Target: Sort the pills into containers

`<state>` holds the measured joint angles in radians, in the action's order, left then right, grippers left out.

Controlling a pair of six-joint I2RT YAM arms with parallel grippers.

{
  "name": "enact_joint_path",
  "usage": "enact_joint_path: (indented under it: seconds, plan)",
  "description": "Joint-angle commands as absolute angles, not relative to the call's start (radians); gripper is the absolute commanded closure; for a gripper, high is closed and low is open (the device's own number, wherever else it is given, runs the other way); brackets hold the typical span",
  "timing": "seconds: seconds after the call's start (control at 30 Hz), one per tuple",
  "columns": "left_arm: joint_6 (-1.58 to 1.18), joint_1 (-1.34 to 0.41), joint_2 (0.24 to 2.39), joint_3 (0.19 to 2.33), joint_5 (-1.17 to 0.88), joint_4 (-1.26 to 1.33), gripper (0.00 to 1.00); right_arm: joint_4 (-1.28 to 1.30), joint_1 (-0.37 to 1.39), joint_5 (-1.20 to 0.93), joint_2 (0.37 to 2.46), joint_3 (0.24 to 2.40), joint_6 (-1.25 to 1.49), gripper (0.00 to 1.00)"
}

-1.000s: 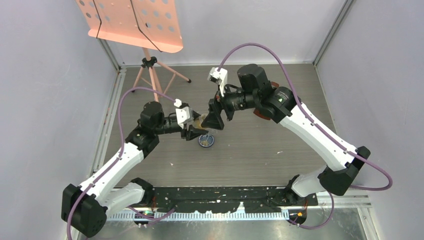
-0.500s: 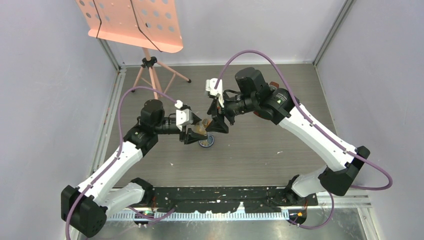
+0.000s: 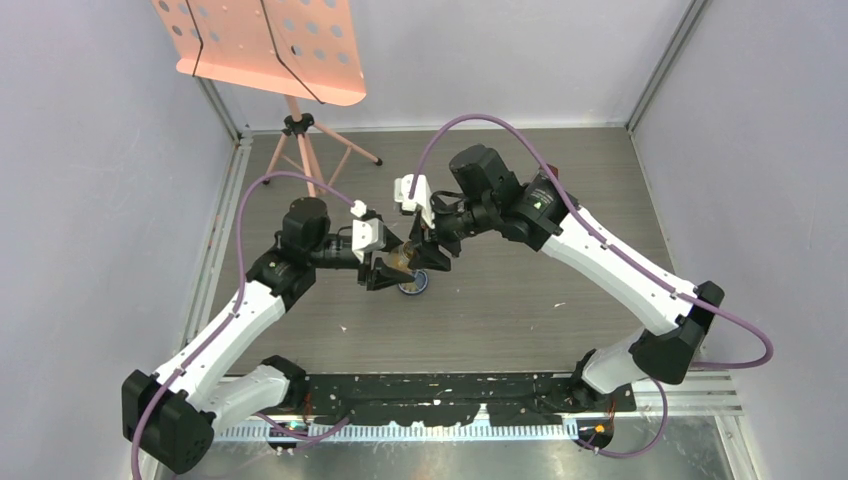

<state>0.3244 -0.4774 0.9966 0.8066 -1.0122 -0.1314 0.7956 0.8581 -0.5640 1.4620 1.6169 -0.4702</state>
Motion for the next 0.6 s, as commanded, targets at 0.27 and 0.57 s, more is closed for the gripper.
enact_joint_path:
  seconds: [0.27,0.57]
  plan:
    - [0.319,-0.474,0.988,0.847,-0.954,-0.06,1.0,0.779,0.889,-0.527,1.514,1.661,-0.356,0.76]
    - [0.287,-0.474,0.965,0.771,-0.749,0.163,1.0,0.853,0.911,-0.284,1.638,1.779,0.16,0.89]
